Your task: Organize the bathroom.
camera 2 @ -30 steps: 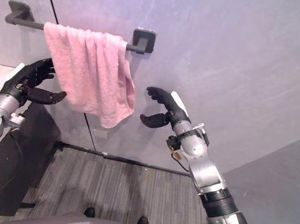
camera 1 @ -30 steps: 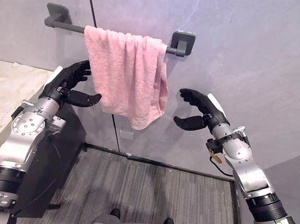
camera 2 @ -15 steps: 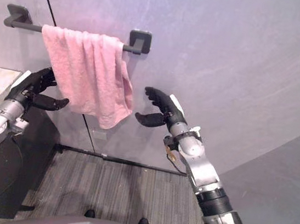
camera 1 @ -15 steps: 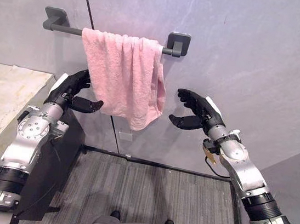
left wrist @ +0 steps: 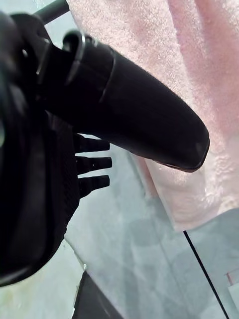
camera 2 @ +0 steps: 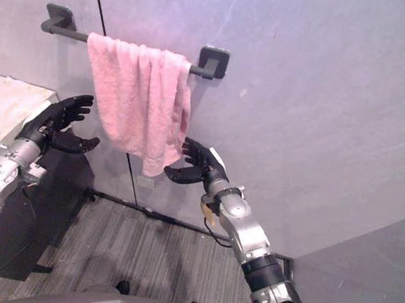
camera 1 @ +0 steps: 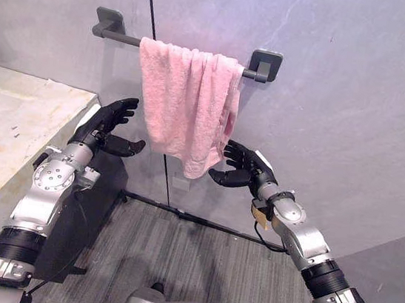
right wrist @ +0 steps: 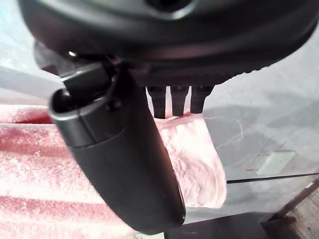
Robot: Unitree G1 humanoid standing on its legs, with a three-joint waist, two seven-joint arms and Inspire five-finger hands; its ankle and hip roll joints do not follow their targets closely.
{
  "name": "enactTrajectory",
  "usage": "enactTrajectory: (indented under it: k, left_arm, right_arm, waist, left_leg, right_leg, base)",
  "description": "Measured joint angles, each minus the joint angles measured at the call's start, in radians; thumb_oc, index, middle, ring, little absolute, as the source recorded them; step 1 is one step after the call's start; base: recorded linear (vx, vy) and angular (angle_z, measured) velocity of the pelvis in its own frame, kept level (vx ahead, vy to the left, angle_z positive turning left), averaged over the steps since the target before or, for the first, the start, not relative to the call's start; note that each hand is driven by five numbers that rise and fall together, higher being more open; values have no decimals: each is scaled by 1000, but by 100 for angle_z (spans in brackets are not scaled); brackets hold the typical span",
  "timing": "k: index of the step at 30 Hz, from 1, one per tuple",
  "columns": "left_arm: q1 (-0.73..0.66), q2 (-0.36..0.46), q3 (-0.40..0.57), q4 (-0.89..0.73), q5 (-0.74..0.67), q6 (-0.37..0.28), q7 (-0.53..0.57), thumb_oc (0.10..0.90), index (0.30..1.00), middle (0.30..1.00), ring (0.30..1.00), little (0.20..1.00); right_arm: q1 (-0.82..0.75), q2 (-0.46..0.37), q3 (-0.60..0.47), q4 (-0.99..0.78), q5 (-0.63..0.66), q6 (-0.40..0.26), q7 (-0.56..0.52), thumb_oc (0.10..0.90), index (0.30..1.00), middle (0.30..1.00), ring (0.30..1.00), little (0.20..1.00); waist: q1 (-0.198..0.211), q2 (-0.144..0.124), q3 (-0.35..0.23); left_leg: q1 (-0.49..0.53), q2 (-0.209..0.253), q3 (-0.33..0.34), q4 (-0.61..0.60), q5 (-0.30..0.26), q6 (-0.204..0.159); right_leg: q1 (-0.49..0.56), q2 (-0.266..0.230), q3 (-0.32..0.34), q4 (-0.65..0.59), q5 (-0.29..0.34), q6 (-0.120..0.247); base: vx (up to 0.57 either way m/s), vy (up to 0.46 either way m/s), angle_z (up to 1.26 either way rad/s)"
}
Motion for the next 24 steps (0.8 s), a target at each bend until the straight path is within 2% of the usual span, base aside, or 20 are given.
enactTrajectory:
  k: [7,10,11,12,15,17,20,24]
  left_arm:
    - [0,0,0,1,3,0,-1,800,900,900,900,900]
    - [0,0,0,3,3,0,-1,800,900,900,900,900]
    - [0,0,0,3,3,-1,-1,800,900,900,900,900]
    - [1,1,0,11,2,-11,-2,800,900,900,900,900]
    - [2,4,0,17,2,-14,-2,800,900,900,900,900]
    - [16,10,21,20,1,-19,-3,800,900,900,900,900]
    - [20,20,33,21,-2,-19,-4,800,900,900,900,900]
    - [15,18,33,22,-2,-21,-6,800,900,900,900,900]
  right_arm:
    - [0,-1,-6,0,-13,-8,-39,800,900,900,900,900]
    - [0,-11,-10,0,-29,-32,-78,800,900,900,900,900]
    - [0,-14,-19,-2,-69,-50,-97,800,900,900,900,900]
    - [0,-42,-29,-16,-123,-76,-117,800,900,900,900,900]
    - [0,-80,-51,-39,-163,-98,-141,800,900,900,900,900]
    - [0,-201,-134,-177,-177,-129,-174,800,900,900,900,900]
    - [-11,-246,-194,-283,-174,-166,-182,800,900,900,900,900]
    - [-57,-242,-201,-298,-174,-186,-191,800,900,900,900,900]
  waist:
    - [-6,0,0]
    - [-9,1,0]
    - [-13,1,1]
    - [-17,5,3]
    - [-17,9,5]
    - [-21,19,9]
    - [-39,20,9]
    - [-57,20,9]
  left_leg:
    - [0,0,0,0,1,1]
    - [0,0,1,-1,1,1]
    - [0,0,1,0,1,1]
    - [0,-2,2,-1,1,1]
    - [1,-3,5,-3,1,1]
    - [2,-2,18,-4,-1,3]
    - [4,0,24,-4,-1,3]
    - [11,5,34,-4,-1,3]
  right_leg:
    - [0,0,0,0,0,0]
    - [0,0,0,0,0,0]
    - [0,0,0,0,0,0]
    - [0,-2,1,0,0,0]
    - [0,-4,3,0,0,0]
    - [-7,-3,18,0,0,0]
    - [-9,1,25,0,1,0]
    - [-8,6,36,0,3,-3]
  base:
    - [0,0,0]
    - [12,21,0]
    - [0,0,0]
    - [0,0,0]
    - [1,4,-2]
    - [-1,1,-13]
    - [0,0,-11]
    - [-7,-1,-8]
